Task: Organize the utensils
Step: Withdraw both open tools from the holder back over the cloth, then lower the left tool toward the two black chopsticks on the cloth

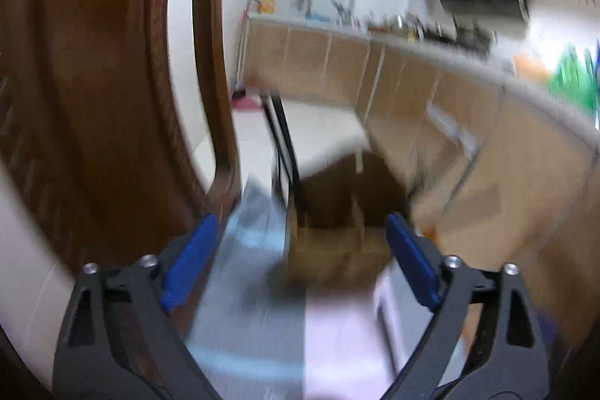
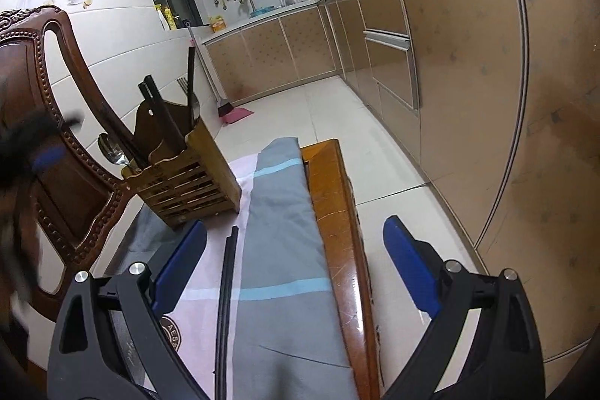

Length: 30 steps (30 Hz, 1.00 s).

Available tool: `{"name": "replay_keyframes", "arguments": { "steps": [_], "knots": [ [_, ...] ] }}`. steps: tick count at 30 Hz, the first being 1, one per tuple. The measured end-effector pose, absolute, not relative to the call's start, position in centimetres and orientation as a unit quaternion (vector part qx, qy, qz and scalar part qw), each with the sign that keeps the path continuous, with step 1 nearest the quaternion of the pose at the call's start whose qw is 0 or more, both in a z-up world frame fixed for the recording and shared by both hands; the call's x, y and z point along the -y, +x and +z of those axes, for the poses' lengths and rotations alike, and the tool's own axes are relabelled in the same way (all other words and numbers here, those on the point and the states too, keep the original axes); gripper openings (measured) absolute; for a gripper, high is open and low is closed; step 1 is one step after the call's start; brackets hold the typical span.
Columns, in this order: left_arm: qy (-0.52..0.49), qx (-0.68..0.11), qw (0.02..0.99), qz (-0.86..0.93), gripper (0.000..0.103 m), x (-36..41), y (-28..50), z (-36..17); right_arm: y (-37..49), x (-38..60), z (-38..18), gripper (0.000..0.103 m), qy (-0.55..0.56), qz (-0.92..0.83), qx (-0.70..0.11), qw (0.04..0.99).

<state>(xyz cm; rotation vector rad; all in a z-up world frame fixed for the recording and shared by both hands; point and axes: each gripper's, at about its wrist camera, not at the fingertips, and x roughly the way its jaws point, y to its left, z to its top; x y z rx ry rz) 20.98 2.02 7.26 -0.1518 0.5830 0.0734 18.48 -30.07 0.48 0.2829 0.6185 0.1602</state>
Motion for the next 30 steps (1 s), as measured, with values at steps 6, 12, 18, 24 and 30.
{"name": "replay_keyframes", "arguments": {
  "steps": [6,12,18,24,30],
  "knots": [
    [-0.027,-0.43,0.902,-0.013,0.091,4.9,17.2,-1.9,18.7,30.5,0.4,0.093,0.153,0.071,-0.309,0.936],
    [0.027,-0.453,0.891,-0.003,0.091,7.8,16.3,-5.7,18.0,29.7,0.6,0.093,0.15,0.078,-0.311,0.935],
    [0.026,-0.465,0.885,-0.01,0.091,8.8,17.2,-7.1,17.6,29.6,0.4,0.093,0.137,0.081,-0.318,0.935],
    [0.028,-0.475,0.88,-0.006,0.091,9.8,17.4,-7.9,17.6,30.6,0.4,0.093,0.147,0.075,-0.317,0.934],
    [0.008,-0.475,0.88,-0.002,0.091,9.6,17.3,-7.9,17.7,30.8,0.4,0.093,0.144,0.078,-0.321,0.933]
  ]
}}
